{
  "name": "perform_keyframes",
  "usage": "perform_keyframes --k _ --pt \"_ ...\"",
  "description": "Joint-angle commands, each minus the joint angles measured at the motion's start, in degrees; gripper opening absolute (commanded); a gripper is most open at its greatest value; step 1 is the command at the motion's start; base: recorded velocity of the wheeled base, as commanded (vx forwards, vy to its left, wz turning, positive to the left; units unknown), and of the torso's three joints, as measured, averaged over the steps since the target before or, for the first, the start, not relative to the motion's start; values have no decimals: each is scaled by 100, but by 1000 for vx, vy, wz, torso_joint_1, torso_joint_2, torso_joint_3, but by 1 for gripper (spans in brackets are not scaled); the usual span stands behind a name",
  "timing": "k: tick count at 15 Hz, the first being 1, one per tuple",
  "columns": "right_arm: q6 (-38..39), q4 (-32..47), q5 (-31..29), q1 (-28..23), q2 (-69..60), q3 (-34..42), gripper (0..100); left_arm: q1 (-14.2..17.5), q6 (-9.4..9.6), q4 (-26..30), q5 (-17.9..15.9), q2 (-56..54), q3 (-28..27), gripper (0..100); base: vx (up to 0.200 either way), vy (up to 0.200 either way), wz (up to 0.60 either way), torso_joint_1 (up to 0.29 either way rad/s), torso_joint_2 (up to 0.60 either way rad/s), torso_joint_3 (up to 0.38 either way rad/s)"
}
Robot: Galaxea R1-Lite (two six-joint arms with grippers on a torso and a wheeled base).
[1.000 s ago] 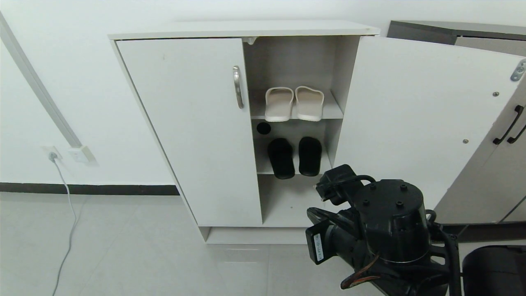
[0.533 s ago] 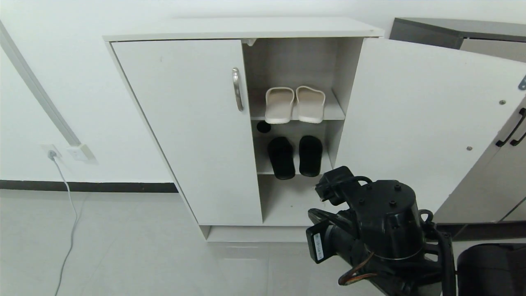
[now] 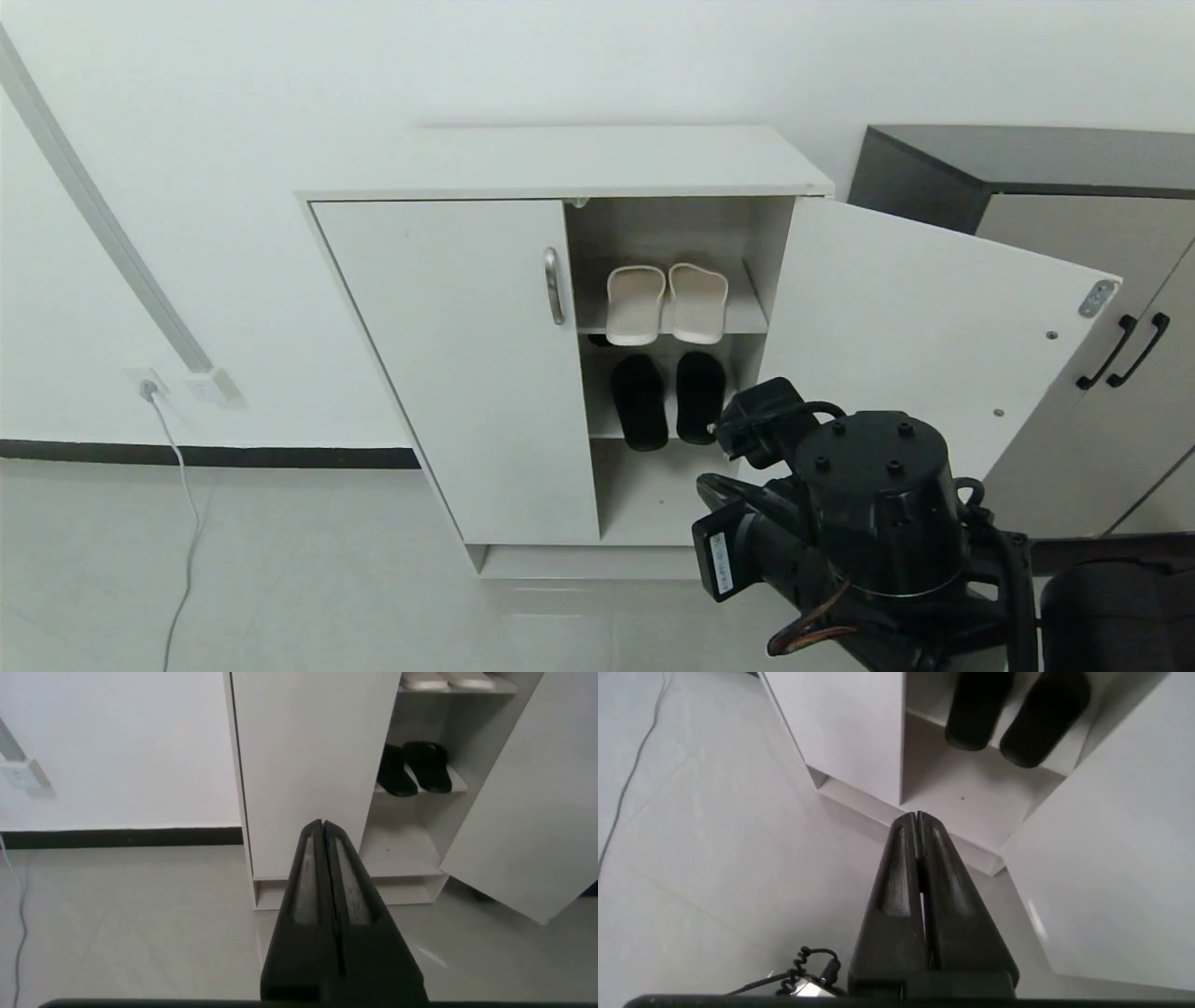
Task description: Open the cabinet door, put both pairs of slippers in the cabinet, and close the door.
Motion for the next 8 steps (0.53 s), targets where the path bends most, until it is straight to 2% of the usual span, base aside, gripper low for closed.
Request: perform_keyframes --k 1,8 --pt "0 -3 -10 4 0 1 0 -1 3 -2 -1 7 -1 0 0 0 0 139 -456 -325" --pt "0 -3 -27 21 -79 -43 0 -1 12 -2 -10 7 -1 0 0 0 0 164 -480 -320"
